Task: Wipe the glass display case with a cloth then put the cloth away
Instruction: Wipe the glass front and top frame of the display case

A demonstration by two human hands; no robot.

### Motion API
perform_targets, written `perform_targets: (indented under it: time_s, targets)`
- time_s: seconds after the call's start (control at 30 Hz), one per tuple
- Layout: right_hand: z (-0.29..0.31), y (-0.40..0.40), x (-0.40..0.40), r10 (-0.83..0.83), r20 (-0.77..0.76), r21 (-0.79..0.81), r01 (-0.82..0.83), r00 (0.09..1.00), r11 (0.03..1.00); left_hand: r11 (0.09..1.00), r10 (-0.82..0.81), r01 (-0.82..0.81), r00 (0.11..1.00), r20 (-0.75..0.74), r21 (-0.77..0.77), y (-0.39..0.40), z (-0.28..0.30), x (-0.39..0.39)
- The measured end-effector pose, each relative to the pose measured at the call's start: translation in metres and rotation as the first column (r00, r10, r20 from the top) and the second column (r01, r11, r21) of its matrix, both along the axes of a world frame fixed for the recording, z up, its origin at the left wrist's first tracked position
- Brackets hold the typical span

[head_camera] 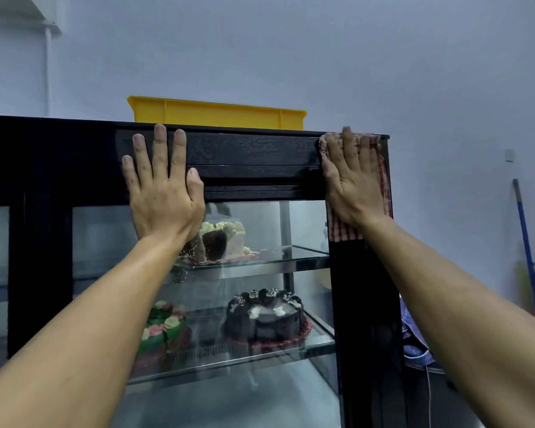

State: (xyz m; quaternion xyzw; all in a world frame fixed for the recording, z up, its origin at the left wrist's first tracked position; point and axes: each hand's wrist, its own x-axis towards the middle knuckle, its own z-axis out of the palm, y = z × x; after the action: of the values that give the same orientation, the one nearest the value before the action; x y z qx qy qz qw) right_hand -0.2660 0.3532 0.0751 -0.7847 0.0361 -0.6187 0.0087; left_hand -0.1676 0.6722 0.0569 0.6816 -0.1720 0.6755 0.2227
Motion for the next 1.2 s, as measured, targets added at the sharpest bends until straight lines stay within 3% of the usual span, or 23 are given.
perform_targets:
  time_s: [0.13, 0.23, 0.43, 0.63, 0.73, 0.87, 1.03, 1.2]
  targets:
    - [0.001, -0.013, -0.010, 0.019, 0.017, 0.095, -0.021, 1.000, 0.995, 1.000, 0.009, -0.009, 1.000, -0.017, 0.028, -0.008, -0.002, -0.002]
    - [-0.016, -0.023, -0.006, -0.034, 0.073, 0.238, 0.016, 0.997, 0.971, 0.987, 0.025, -0.029, 0.999, 0.029, 0.160, -0.021, -0.010, -0.004]
    - [-0.079, -0.014, -0.001, -0.067, 0.056, 0.166, 0.057, 0.996, 0.985, 0.977, 0.050, -0.071, 0.993, 0.105, 0.201, -0.042, -0.015, 0.000]
    - [-0.012, -0.017, -0.005, -0.045, 0.075, 0.156, 0.033, 0.996, 0.987, 0.973, 0.072, -0.108, 0.982, 0.176, 0.206, -0.037, -0.019, 0.019]
    - [-0.008, -0.025, -0.003, -0.044, 0.089, 0.163, 0.029, 0.995, 0.986, 0.966, 0.050, -0.093, 0.983, 0.177, 0.241, -0.039, -0.022, 0.017]
    - [-0.045, -0.028, -0.005, -0.062, 0.113, 0.194, 0.040, 0.992, 0.980, 0.862, 0.025, -0.179, 0.950, 0.312, 0.475, -0.036, -0.026, 0.022]
    - [-0.105, -0.033, -0.006, -0.054, 0.097, 0.187, 0.036, 0.994, 0.982, 0.747, -0.081, -0.187, 0.927, 0.367, 0.637, -0.039, -0.028, 0.027]
    - [-0.154, -0.020, -0.001, -0.091, 0.105, 0.252, 0.062, 0.990, 0.966, 0.723, -0.104, -0.155, 0.939, 0.329, 0.673, -0.041, -0.027, 0.026]
